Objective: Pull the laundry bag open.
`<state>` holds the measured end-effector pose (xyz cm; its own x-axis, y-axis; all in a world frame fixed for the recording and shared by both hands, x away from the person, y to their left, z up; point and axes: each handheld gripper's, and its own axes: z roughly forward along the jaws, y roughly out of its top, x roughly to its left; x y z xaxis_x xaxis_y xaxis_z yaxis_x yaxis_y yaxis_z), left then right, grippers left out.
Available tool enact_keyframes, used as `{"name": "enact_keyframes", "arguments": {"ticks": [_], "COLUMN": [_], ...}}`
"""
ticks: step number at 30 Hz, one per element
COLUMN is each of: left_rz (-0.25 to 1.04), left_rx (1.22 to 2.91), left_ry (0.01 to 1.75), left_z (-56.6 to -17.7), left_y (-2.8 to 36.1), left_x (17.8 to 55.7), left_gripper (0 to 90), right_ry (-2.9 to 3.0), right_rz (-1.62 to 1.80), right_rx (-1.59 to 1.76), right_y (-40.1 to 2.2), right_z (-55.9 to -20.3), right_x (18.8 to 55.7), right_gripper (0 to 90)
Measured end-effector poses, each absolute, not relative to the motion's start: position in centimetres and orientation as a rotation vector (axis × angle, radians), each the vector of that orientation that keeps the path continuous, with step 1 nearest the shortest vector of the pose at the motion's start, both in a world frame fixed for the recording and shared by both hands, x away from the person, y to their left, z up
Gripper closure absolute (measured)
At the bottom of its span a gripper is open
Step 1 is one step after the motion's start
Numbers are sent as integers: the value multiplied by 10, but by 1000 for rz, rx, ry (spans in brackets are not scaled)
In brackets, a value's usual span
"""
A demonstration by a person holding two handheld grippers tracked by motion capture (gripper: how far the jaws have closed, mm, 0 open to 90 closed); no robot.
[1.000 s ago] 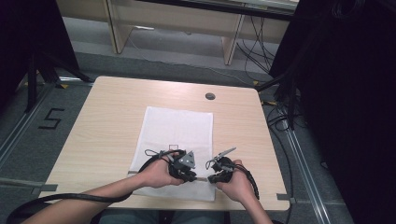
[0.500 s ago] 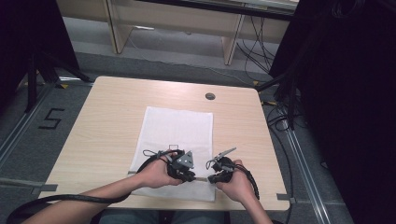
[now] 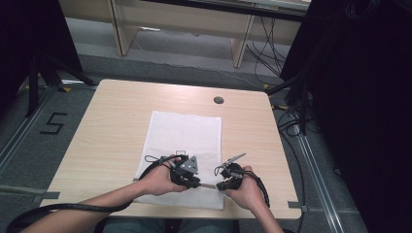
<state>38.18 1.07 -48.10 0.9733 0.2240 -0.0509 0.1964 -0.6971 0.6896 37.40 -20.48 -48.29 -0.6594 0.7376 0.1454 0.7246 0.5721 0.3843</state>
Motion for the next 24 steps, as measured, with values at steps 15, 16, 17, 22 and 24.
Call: {"name": "enact_keyframes", "arguments": {"ticks": [15, 16, 17, 22, 24], "left_rz": [54, 64, 71, 56, 59], "left_rx": [2366, 2375, 2384, 2367, 2370], "left_ry": [293, 282, 263, 292, 289], "left_z": [-482, -482, -481, -482, -482], "left_y": [11, 11, 12, 14, 14], "left_x": [380, 380, 381, 380, 380], "left_gripper": [819, 819, 819, 819, 819], "right_ry": [2754, 2753, 2759, 2755, 2756], "right_rz": [642, 658, 656, 653, 655], "right_rx": [1306, 1286, 1286, 1294, 1282], "right_y": [-204, -205, -206, -205, -205], "right_z": [-482, -483, -483, -483, -483], "right_x": [373, 374, 375, 374, 374], "right_gripper": [900, 900, 900, 900, 900]}}
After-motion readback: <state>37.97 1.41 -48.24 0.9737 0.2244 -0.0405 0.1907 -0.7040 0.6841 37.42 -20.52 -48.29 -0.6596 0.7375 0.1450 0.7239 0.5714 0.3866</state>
